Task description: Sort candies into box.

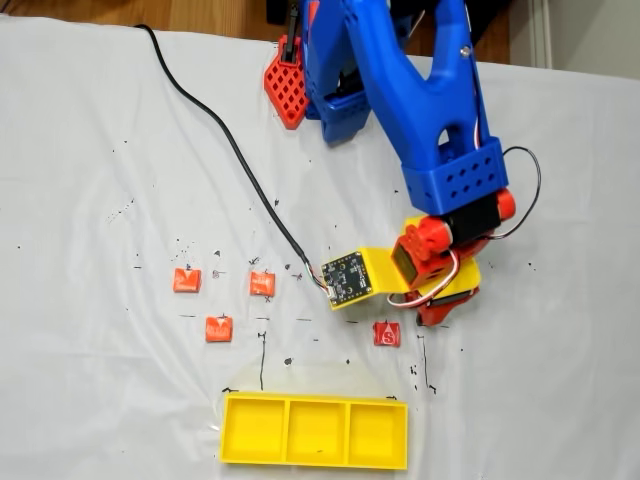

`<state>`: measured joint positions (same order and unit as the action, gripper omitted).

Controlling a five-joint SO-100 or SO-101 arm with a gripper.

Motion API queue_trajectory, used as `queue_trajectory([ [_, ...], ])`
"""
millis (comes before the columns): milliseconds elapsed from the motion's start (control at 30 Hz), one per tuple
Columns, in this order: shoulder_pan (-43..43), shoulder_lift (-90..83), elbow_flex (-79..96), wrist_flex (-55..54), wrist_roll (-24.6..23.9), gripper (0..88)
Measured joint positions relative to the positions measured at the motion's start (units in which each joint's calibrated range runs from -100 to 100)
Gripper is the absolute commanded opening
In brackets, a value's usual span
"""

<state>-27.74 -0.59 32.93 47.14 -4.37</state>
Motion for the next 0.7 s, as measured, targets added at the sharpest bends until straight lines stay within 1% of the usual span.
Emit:
queue_trajectory([
  [33,0.0,0.34,-0.09,0.0,0.1,0.8],
  [67,0.0,0.85,-0.17,0.08,0.2,0.2],
  [400,0.0,0.42,-0.86,0.87,0.2,0.2],
  [700,0.0,-8.38,2.05,5.4,0.78,0.2],
])
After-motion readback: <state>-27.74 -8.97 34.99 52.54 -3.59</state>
